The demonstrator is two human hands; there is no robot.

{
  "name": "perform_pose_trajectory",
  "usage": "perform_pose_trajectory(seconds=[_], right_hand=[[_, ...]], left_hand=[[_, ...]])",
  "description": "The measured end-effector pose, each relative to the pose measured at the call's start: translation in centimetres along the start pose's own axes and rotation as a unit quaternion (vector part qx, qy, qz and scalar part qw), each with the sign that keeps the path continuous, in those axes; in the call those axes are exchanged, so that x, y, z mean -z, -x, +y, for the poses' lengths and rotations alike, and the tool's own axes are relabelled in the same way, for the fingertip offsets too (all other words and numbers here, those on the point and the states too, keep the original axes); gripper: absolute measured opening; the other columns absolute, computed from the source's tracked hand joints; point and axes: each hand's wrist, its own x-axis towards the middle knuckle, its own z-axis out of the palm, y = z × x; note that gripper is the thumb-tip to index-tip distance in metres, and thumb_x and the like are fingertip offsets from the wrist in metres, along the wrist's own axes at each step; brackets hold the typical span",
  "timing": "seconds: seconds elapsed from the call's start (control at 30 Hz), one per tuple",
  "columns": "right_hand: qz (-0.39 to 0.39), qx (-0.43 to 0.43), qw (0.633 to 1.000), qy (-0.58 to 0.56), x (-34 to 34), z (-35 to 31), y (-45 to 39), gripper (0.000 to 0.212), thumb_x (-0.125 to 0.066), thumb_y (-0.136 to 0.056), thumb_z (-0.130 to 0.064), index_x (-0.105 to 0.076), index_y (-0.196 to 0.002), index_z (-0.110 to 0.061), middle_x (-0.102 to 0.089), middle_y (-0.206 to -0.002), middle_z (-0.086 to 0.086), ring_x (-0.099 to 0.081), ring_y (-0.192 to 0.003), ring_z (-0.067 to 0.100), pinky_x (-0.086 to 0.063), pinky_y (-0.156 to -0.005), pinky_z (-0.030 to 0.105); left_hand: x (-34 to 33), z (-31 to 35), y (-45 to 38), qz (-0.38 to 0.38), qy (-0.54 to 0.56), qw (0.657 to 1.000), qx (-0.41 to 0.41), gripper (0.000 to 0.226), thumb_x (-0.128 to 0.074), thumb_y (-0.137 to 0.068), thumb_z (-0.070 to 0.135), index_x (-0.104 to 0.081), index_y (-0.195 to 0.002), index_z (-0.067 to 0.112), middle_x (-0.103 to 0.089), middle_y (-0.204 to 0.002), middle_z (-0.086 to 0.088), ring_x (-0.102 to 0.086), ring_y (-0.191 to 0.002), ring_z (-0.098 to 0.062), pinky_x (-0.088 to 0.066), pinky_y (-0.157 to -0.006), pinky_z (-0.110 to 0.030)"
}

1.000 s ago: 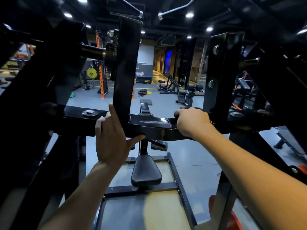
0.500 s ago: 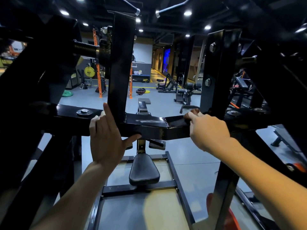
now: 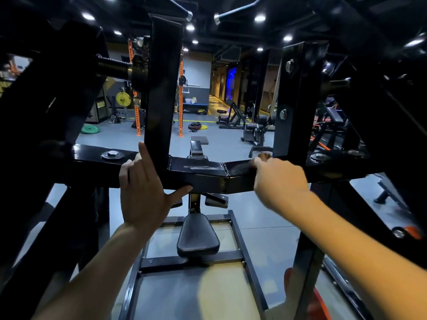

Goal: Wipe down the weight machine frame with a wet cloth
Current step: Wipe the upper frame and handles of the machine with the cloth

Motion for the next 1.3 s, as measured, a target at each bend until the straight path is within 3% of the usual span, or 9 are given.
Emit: perform_pose_trajectory(seconds=[0.17,0.3,0.43,0.63,0.7,0.87,1.07,1.2,1.3], right_hand=[[0.002,0.079,0.992,-0.097,-1.1,-2.0,-1.7,0.032,-0.042,-0.102,-0.021,-0.055,-0.124,-0.041,-0.063,-0.105,-0.001,-0.057,-0.076,0.025,-0.035,-0.055,0.031],[-0.027,-0.011,0.997,-0.072,-0.4,1.5,-2.8,0.043,-0.043,-0.101,-0.018,-0.055,-0.135,-0.041,-0.060,-0.098,0.002,-0.061,-0.068,0.023,-0.051,-0.063,0.034],[0.004,-0.021,0.996,-0.086,-2.2,-0.5,-0.8,0.038,-0.044,-0.100,-0.017,-0.050,-0.136,-0.029,-0.059,-0.120,0.010,-0.060,-0.088,0.032,-0.041,-0.065,0.036],[0.004,0.050,0.988,-0.147,-2.0,-1.4,-1.7,0.025,-0.041,-0.103,-0.021,-0.053,-0.116,-0.040,-0.061,-0.125,-0.001,-0.063,-0.085,0.026,-0.042,-0.059,0.031],[0.021,0.090,0.988,-0.125,-1.4,-0.1,0.5,0.032,-0.041,-0.106,-0.027,-0.052,-0.132,-0.041,-0.060,-0.138,-0.007,-0.066,-0.096,0.025,-0.050,-0.065,0.033],[-0.021,-0.036,0.994,-0.102,0.0,1.6,-1.9,0.047,-0.044,-0.099,-0.016,-0.057,-0.137,-0.042,-0.057,-0.093,0.000,-0.062,-0.069,0.021,-0.052,-0.061,0.031],[0.010,0.086,0.989,-0.118,-0.7,-2.0,0.6,0.042,-0.044,-0.103,-0.024,-0.051,-0.140,-0.042,-0.064,-0.127,-0.003,-0.061,-0.087,0.025,-0.047,-0.064,0.034],[-0.010,-0.009,0.996,-0.085,-0.4,1.7,-1.1,0.044,-0.042,-0.102,-0.020,-0.054,-0.137,-0.044,-0.061,-0.095,-0.004,-0.058,-0.073,0.021,-0.049,-0.061,0.032],[-0.017,-0.009,0.989,-0.149,-0.6,-0.4,-2.1,0.039,-0.040,-0.103,-0.021,-0.058,-0.131,-0.040,-0.066,-0.107,0.001,-0.064,-0.076,0.027,-0.058,-0.066,0.038]], left_hand=[[0.0,-0.1,0.0,-0.003,0.018,1.000,-0.003,0.133,-0.034,-0.080,0.094,-0.008,-0.158,-0.011,-0.049,-0.138,-0.031,-0.046,-0.125,-0.044,-0.031,-0.113,-0.050],[-0.1,0.0,0.0,-0.005,0.009,1.000,0.000,0.132,-0.032,-0.080,0.093,-0.008,-0.157,-0.012,-0.050,-0.135,-0.031,-0.046,-0.123,-0.044,-0.030,-0.113,-0.050],[-0.1,0.2,0.0,-0.018,-0.002,1.000,0.004,0.134,-0.030,-0.080,0.094,-0.007,-0.157,-0.012,-0.049,-0.135,-0.031,-0.045,-0.122,-0.044,-0.029,-0.112,-0.049],[0.3,0.2,0.1,-0.023,-0.006,1.000,0.006,0.133,-0.025,-0.081,0.095,-0.009,-0.157,-0.013,-0.048,-0.138,-0.031,-0.044,-0.125,-0.043,-0.030,-0.113,-0.050],[0.2,0.3,0.1,-0.022,-0.006,1.000,0.006,0.133,-0.025,-0.081,0.094,-0.008,-0.157,-0.013,-0.047,-0.139,-0.032,-0.044,-0.124,-0.043,-0.030,-0.112,-0.050],[0.4,0.3,0.1,-0.032,-0.011,0.999,0.006,0.133,-0.025,-0.080,0.094,-0.006,-0.157,-0.013,-0.048,-0.136,-0.031,-0.044,-0.123,-0.044,-0.030,-0.113,-0.050],[0.6,0.3,0.0,-0.039,-0.012,0.999,0.007,0.133,-0.024,-0.080,0.095,-0.006,-0.157,-0.012,-0.049,-0.137,-0.030,-0.045,-0.124,-0.043,-0.032,-0.113,-0.050],[0.5,0.3,0.0,-0.038,-0.015,0.999,0.005,0.133,-0.022,-0.080,0.095,-0.005,-0.157,-0.013,-0.050,-0.135,-0.029,-0.044,-0.124,-0.042,-0.032,-0.114,-0.050],[0.5,0.3,0.0,-0.049,-0.014,0.999,0.004,0.133,-0.021,-0.081,0.095,-0.005,-0.157,-0.013,-0.049,-0.135,-0.029,-0.045,-0.124,-0.042,-0.032,-0.114,-0.050]])
